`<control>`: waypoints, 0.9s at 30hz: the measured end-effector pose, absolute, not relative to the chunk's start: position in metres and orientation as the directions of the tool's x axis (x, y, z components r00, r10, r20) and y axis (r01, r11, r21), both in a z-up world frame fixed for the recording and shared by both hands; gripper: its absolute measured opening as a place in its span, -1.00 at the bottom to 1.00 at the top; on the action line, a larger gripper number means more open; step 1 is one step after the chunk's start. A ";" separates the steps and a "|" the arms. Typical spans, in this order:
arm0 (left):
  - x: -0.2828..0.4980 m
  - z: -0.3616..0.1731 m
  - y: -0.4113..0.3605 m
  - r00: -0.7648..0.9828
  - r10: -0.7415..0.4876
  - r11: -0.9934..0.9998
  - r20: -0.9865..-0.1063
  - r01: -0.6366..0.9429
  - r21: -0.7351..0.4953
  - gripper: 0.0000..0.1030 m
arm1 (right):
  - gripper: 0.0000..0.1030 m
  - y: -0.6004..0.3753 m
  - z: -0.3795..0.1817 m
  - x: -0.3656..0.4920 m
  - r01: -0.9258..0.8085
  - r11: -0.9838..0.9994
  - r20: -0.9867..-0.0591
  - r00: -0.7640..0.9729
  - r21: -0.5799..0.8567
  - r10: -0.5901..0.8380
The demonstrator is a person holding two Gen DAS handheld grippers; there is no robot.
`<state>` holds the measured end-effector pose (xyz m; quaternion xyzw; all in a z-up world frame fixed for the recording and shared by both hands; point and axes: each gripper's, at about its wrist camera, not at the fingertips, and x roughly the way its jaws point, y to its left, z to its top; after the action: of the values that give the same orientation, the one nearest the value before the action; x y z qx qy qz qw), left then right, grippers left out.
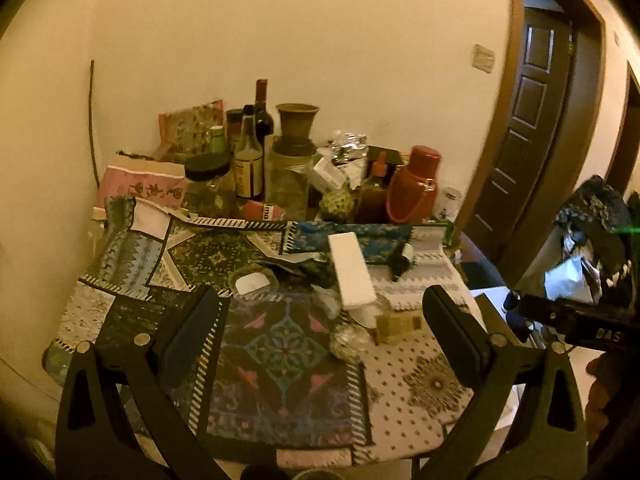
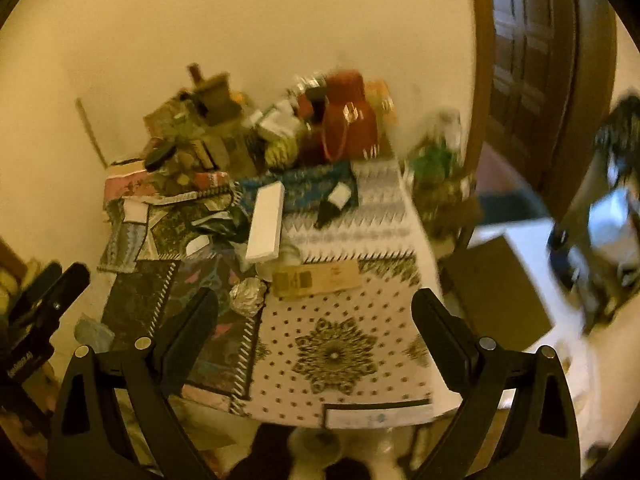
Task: Collect trash
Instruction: 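Grasp the brown cardboard sleeve on the table with the right tool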
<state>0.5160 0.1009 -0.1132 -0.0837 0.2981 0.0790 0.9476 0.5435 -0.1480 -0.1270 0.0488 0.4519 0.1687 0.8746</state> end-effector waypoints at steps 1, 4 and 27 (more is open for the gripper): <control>0.523 -0.117 0.106 0.806 0.095 0.974 -0.584 -0.197 -0.114 0.99 | 0.87 -0.145 -0.135 0.552 -0.211 0.944 -0.788 0.522 0.253 0.328; 0.548 -0.130 0.126 0.791 0.078 0.979 -0.607 -0.175 -0.102 0.99 | 0.87 -0.137 -0.154 0.573 -0.126 0.950 -0.815 0.488 0.287 0.311; 0.648 -0.241 0.123 0.570 -0.198 0.978 -0.798 0.168 -0.123 0.91 | -0.46 -0.130 -0.268 0.641 0.323 0.864 -0.908 0.300 0.386 0.293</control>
<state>0.6482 0.1226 -0.2409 -0.0165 0.4522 -0.1033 0.8857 0.6410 -0.1297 -0.2681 0.2605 0.5915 -0.0096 0.7630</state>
